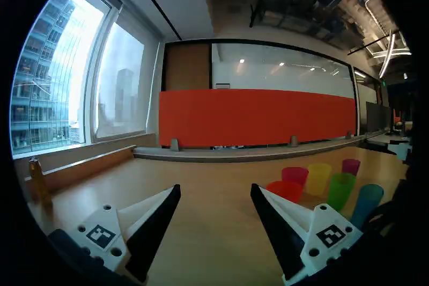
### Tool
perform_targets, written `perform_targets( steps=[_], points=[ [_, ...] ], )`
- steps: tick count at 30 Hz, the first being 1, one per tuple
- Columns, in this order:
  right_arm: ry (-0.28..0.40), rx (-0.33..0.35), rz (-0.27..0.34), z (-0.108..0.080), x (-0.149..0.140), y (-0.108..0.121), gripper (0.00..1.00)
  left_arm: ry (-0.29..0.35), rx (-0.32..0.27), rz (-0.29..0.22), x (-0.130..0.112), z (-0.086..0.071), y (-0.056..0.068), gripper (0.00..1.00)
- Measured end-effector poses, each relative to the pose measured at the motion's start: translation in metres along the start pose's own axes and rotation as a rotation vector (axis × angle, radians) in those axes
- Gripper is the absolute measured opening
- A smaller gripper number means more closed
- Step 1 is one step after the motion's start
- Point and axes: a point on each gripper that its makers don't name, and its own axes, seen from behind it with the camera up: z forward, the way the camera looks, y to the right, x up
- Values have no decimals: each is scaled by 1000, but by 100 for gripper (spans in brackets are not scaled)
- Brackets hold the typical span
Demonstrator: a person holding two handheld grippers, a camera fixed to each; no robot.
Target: Pour water
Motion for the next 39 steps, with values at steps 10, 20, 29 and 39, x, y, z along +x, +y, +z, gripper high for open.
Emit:
perform_targets(
  steps=[10,20,29,39],
  points=[
    [0,0,0,0,0,0,100,0,0,1,0,0,1,97],
    [1,1,-1,0,1,-1,100,2,-1,0,1,0,1,97],
    [1,6,-2,0,0,-1,100,3,1,-1,1,0,0,97],
    [4,17,1,-2,23,2,100,23,10,1,22,-6,-3,97]
  ],
)
